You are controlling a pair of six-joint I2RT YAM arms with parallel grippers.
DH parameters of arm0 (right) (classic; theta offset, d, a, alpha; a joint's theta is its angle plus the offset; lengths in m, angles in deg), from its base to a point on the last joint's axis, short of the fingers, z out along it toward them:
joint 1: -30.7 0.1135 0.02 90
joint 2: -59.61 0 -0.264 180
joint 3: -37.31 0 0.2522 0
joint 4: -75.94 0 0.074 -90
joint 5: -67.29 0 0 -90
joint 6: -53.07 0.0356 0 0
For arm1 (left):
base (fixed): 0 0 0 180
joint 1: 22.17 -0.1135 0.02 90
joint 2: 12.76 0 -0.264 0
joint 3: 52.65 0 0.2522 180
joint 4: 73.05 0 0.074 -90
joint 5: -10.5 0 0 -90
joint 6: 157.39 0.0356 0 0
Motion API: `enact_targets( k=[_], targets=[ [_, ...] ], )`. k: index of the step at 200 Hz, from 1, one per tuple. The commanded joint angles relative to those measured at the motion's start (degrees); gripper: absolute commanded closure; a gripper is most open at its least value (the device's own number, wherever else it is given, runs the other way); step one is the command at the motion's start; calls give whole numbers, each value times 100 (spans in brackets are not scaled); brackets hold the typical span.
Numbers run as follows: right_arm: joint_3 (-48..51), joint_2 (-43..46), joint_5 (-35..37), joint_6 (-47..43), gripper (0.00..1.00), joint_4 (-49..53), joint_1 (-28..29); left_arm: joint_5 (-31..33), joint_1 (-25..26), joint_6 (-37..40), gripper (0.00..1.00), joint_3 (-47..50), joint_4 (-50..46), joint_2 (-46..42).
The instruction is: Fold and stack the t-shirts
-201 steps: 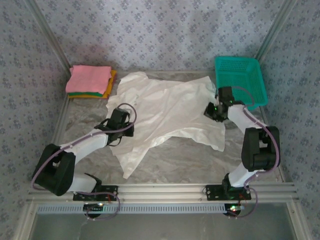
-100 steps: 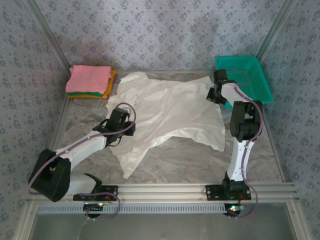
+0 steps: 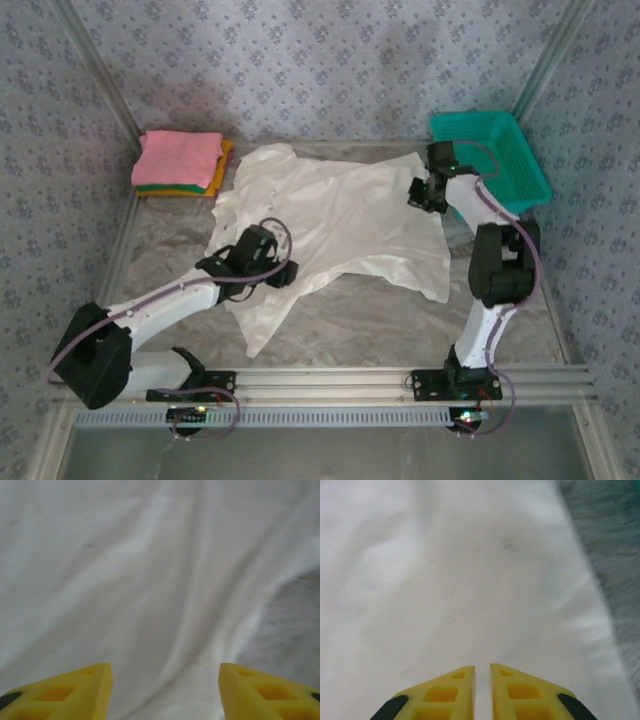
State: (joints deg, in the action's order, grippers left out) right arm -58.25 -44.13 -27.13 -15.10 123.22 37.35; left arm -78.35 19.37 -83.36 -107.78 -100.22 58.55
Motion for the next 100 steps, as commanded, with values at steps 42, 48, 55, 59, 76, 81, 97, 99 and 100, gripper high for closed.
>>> enact_targets(
  k=[42,48,55,59,76,81,97,99,100],
  targets=[
    [2368,2041,-545,379,72,-233,831,493,513,76,29,-171,-539,842],
    [2518,2079,-547,396,72,-143,817,666,499,-24,28,-227,-616,937],
    [2677,2131,-555,433,72,-75,798,806,492,-152,28,-289,-731,1008],
    [2768,2161,-584,443,72,-74,779,816,476,-204,28,-308,-777,1006],
    [2991,2280,-466,435,72,-89,689,843,461,-509,29,-274,-968,782],
    [3037,2309,-420,437,72,-99,675,827,459,-586,29,-238,-1014,674],
    [3040,2320,-410,419,72,-133,612,670,435,-873,31,-39,-1074,299],
    [3039,2316,-412,410,72,-141,603,631,425,-902,32,-8,-1065,257],
    [3043,2315,-411,410,72,-142,602,618,425,-923,31,21,-1053,241]
  ],
)
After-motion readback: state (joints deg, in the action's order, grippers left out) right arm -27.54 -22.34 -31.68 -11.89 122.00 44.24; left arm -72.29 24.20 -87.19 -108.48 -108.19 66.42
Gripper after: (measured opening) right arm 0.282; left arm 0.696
